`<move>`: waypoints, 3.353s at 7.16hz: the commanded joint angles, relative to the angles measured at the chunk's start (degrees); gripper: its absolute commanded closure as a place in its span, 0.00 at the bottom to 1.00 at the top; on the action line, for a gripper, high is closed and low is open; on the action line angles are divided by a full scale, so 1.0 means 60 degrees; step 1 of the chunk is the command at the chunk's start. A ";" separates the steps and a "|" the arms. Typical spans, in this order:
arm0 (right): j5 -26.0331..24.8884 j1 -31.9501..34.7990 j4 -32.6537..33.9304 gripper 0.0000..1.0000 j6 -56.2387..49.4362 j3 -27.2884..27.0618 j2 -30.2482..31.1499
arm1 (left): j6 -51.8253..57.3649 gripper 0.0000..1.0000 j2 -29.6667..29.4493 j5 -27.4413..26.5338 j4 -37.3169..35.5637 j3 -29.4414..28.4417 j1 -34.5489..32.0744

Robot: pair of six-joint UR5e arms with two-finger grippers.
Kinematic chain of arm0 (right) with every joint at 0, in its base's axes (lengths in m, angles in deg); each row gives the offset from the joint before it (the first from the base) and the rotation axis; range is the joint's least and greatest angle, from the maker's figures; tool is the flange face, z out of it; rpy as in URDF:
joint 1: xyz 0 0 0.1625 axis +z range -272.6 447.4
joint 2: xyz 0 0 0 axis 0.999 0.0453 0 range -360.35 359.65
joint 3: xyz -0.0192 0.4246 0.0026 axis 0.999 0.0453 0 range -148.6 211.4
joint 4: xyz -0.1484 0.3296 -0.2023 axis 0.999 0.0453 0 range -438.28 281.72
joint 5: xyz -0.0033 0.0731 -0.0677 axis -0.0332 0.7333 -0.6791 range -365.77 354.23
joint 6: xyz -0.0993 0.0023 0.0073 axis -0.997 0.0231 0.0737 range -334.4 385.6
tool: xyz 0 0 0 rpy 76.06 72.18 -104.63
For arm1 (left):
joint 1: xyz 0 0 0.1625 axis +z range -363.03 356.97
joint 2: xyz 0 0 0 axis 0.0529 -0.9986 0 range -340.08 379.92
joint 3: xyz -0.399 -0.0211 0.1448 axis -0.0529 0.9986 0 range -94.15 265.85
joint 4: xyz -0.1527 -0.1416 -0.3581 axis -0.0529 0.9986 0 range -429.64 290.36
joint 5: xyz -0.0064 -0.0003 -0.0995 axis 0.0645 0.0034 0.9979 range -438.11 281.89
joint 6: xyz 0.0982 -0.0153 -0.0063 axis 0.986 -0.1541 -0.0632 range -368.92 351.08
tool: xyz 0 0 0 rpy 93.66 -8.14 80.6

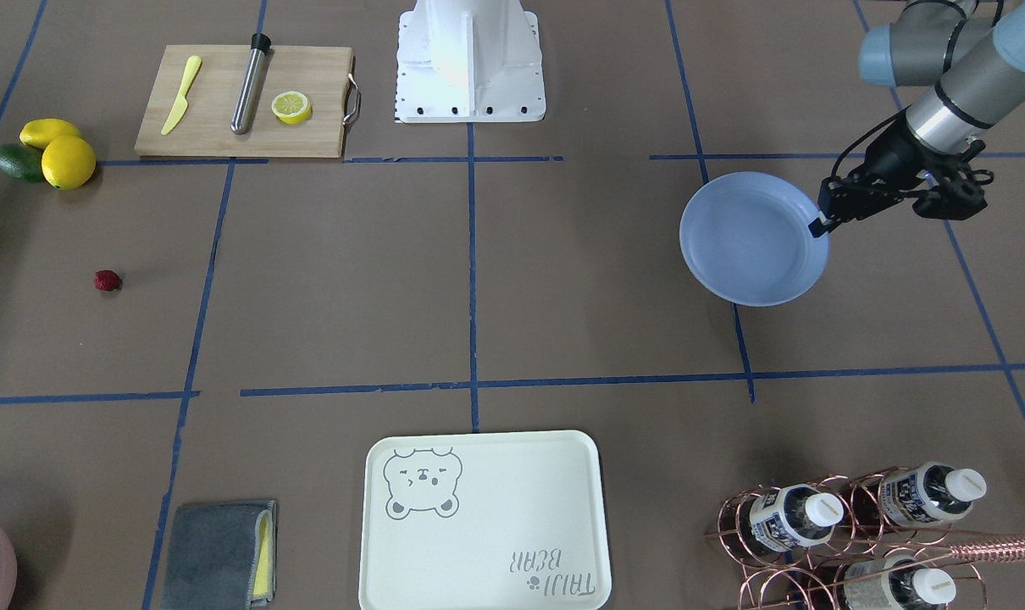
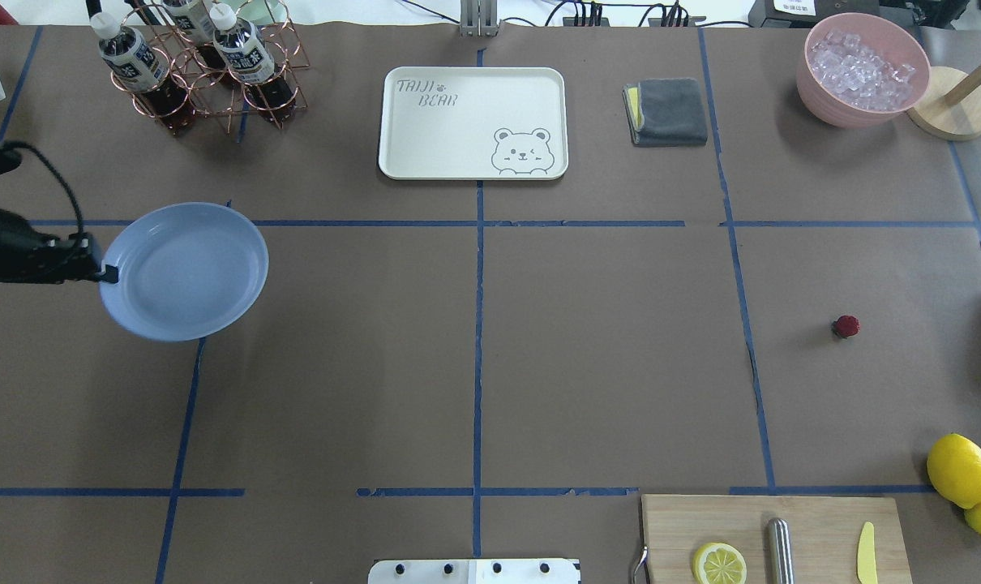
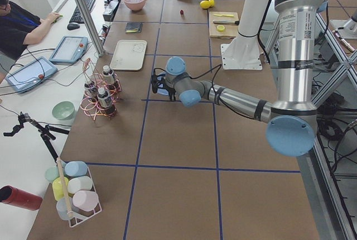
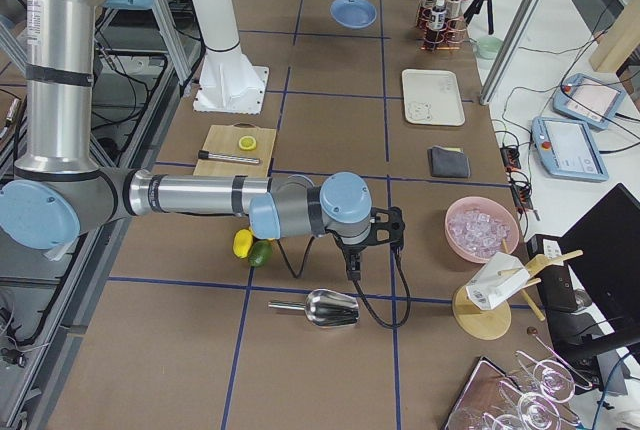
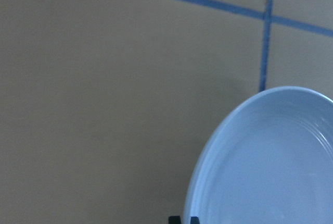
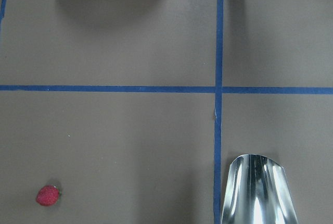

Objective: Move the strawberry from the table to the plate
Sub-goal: 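Slide the light blue plate with the left gripper toward the table center, then release the plate and raise the left gripper while the right gripper approaches the strawberry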

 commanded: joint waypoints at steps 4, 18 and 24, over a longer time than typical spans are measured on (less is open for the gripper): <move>0.0042 -0.0542 -0.0538 0.00 0.1884 -0.0051 -0.0221 | -0.4512 1.00 -0.3985 -0.3006 -0.1910 -0.0951 0.3629; -0.3531 -0.6428 -0.4561 0.00 0.7702 -0.0494 0.0187 | -0.1693 0.00 -0.3916 -0.3032 -0.4223 0.0626 0.1769; -0.3679 -0.7178 -0.4787 0.07 0.7689 0.0051 -0.0090 | -0.1249 0.00 -0.3841 -0.3013 -0.4224 0.0583 0.1614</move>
